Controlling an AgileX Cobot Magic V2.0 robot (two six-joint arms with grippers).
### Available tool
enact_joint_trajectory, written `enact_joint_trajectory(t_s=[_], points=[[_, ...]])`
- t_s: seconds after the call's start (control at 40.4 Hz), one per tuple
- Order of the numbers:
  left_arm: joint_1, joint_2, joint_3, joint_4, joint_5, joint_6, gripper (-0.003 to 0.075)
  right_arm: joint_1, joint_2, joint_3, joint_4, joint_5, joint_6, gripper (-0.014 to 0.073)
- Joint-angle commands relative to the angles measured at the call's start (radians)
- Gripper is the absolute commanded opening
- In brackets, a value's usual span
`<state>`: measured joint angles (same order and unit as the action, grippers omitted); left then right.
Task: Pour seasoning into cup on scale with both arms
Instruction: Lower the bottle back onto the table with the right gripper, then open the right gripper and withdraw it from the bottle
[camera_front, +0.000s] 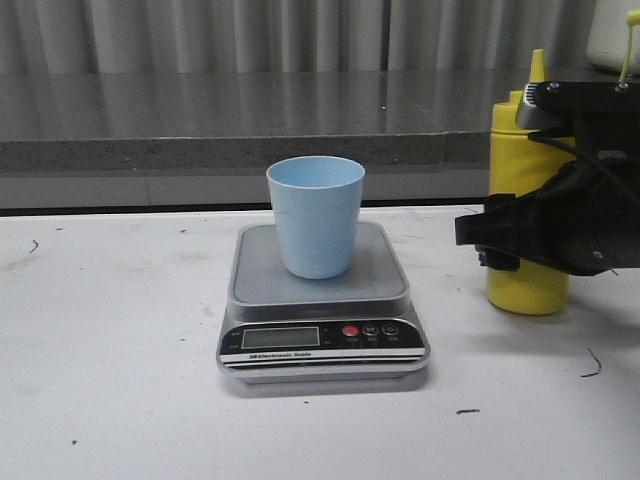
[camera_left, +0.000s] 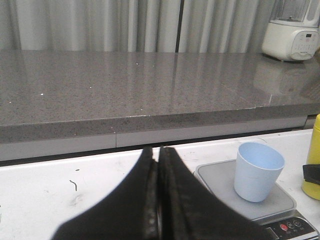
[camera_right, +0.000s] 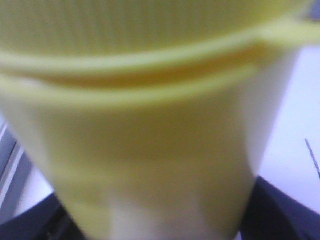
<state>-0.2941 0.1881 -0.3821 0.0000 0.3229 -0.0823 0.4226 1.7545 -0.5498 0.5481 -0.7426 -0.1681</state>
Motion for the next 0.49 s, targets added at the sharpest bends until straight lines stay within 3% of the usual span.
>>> enact_joint_trajectory(t_s=[0.0, 0.124, 0.346, 0.47], points=[[0.001, 0.010, -0.026, -0.008, -0.075, -0.010, -0.0020, -0.004, -0.022, -0.021, -0.026, -0.098, 0.002, 0.0237], [0.001, 0.010, -0.026, -0.008, -0.075, -0.010, -0.0020, -0.004, -0.018, -0.021, -0.026, -0.097, 0.002, 0.0289], [0.001, 0.010, -0.026, -0.008, -0.075, -0.010, -0.0020, -0.004, -0.018, -0.021, -0.026, -0.098, 0.002, 0.0575], [0.001, 0.010, -0.026, -0.008, -0.075, -0.010, -0.0020, -0.004, -0.018, -0.021, -0.026, -0.098, 0.002, 0.0607]])
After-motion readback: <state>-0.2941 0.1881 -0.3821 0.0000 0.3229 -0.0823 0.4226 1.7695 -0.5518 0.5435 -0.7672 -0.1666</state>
